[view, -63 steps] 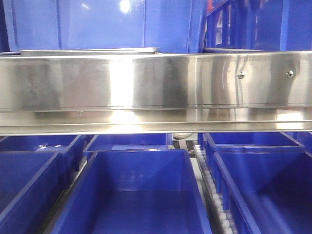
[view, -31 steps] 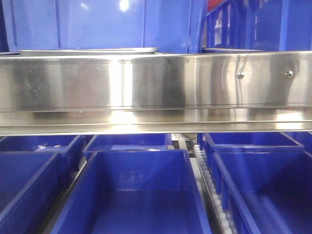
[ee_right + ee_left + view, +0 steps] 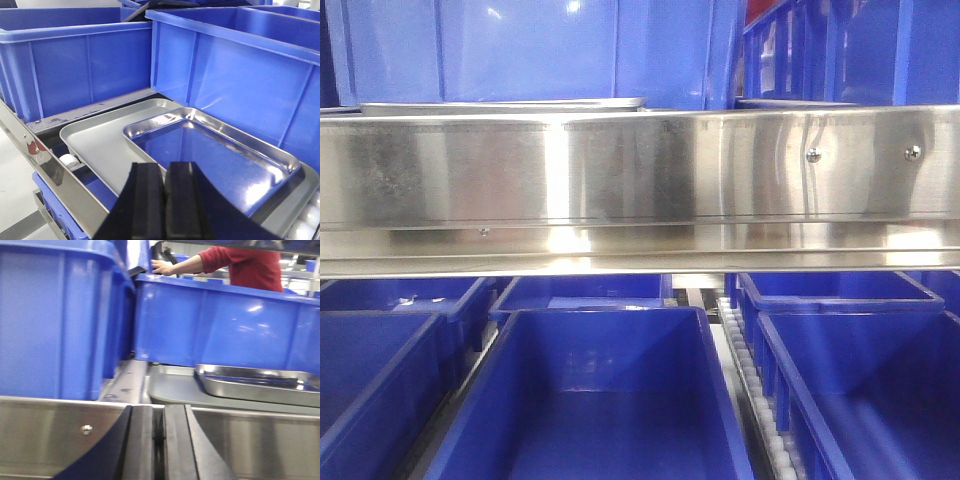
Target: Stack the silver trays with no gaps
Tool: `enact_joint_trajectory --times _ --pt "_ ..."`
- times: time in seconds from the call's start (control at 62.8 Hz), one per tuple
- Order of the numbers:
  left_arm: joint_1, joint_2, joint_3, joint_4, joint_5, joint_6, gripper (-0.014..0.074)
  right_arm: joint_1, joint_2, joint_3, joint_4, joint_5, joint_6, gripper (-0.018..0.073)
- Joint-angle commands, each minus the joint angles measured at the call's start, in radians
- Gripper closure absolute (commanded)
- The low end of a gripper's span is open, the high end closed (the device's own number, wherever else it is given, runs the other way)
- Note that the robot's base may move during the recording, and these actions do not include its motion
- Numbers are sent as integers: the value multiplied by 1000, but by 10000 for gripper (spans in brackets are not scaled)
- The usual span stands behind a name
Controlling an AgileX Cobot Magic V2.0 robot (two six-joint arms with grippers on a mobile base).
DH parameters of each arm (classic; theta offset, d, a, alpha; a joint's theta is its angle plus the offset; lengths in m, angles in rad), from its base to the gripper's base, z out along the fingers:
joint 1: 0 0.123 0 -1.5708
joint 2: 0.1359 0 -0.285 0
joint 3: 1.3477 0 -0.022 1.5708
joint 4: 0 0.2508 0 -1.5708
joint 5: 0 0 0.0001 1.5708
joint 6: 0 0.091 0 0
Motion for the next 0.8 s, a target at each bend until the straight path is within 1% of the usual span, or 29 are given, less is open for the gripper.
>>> enact_joint_trajectory --times 0.0,0.048,0.175,0.414,0.51,0.685,0.781 --pt "-30 -5 -2 12 9 -13 602 0 -11 0 -7 -26 -7 638" --pt "-41 -5 -2 24 28 -13 602 0 -11 0 -7 -26 -7 638" --pt "-66 -5 -2 85 7 -13 602 0 -11 0 -7 -26 -7 638" --pt "-69 -5 -2 75 3 -13 602 0 -11 0 -7 -26 -7 638" --pt "-61 -5 -2 73 3 -13 602 0 -11 0 -7 -26 -7 638" --pt "-2 -5 -2 65 1 -13 602 0 -11 0 -7 -26 -7 638" --pt "1 -5 -2 65 1 -13 602 0 -11 0 -7 -26 -7 638"
